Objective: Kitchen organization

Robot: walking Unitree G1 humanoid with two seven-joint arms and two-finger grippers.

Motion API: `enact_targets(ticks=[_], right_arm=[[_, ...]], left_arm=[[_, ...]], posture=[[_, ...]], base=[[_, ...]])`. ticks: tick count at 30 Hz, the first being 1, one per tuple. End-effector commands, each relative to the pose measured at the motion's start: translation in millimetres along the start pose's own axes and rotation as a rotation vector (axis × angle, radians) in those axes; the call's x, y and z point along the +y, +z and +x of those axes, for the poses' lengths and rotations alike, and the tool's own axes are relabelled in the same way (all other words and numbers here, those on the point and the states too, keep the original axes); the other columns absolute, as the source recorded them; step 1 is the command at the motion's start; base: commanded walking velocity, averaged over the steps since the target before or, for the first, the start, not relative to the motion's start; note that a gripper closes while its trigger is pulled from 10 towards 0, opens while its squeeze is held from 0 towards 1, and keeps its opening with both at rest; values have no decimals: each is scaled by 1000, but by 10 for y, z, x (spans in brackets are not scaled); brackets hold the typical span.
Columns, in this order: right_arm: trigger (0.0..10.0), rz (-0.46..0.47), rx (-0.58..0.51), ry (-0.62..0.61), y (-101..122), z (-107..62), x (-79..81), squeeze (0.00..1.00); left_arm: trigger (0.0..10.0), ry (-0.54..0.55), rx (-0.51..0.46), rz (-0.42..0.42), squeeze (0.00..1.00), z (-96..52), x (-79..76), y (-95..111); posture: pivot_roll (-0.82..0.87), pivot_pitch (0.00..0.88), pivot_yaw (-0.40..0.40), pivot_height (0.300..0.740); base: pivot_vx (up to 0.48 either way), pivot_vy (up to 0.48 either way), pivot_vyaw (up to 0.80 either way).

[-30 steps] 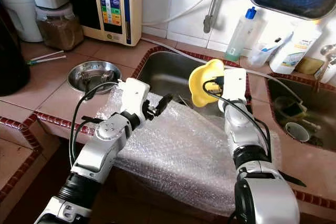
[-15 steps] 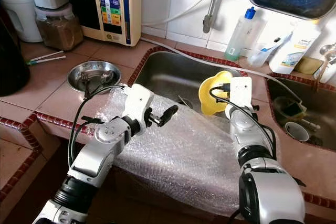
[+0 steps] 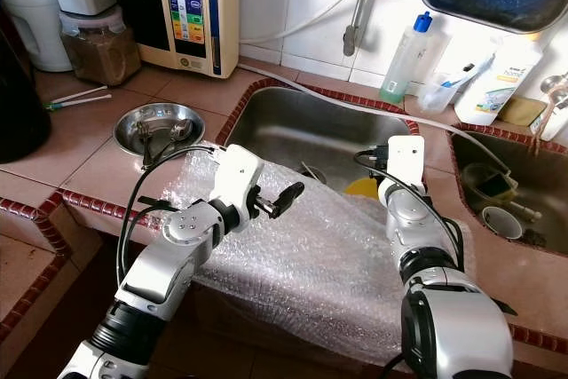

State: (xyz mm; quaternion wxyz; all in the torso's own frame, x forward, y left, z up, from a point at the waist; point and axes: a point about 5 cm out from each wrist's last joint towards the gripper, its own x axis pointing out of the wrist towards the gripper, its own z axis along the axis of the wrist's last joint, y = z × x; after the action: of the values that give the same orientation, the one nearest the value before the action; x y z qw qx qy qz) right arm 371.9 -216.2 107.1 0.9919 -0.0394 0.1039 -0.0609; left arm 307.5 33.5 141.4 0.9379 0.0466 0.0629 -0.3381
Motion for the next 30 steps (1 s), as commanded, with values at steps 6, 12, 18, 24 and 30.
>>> enact_targets(ticks=[6, 12, 18, 24, 30], right_arm=[[10000, 60, 60, 28, -118, -21, 34, 1000], [10000, 41, -25, 25, 12, -1, 74, 1000], [10000, 37, -150, 73, 196, 6, 171, 1000], [10000, 108, -307, 169, 438, -29, 320, 1000], [10000, 26, -478, 358, 630, -238, 613, 1000]], left_arm=[[10000, -30, 5, 10, 1000, 13, -86, 9], [10000, 32, 1, -2, 1000, 7, -29, 4], [10000, 174, -91, 2, 1000, -14, 183, 145], [10000, 368, -173, -4, 1000, -65, 491, 306], [10000, 533, -184, 50, 1000, -133, 702, 322]], posture=[[111, 0, -102, 740], [112, 0, -104, 740], [108, 0, -102, 740], [99, 0, -92, 740], [89, 0, -84, 740]], base=[[0, 0, 0], [0, 0, 0], [0, 0, 0], [0, 0, 0], [0, 0, 0]])
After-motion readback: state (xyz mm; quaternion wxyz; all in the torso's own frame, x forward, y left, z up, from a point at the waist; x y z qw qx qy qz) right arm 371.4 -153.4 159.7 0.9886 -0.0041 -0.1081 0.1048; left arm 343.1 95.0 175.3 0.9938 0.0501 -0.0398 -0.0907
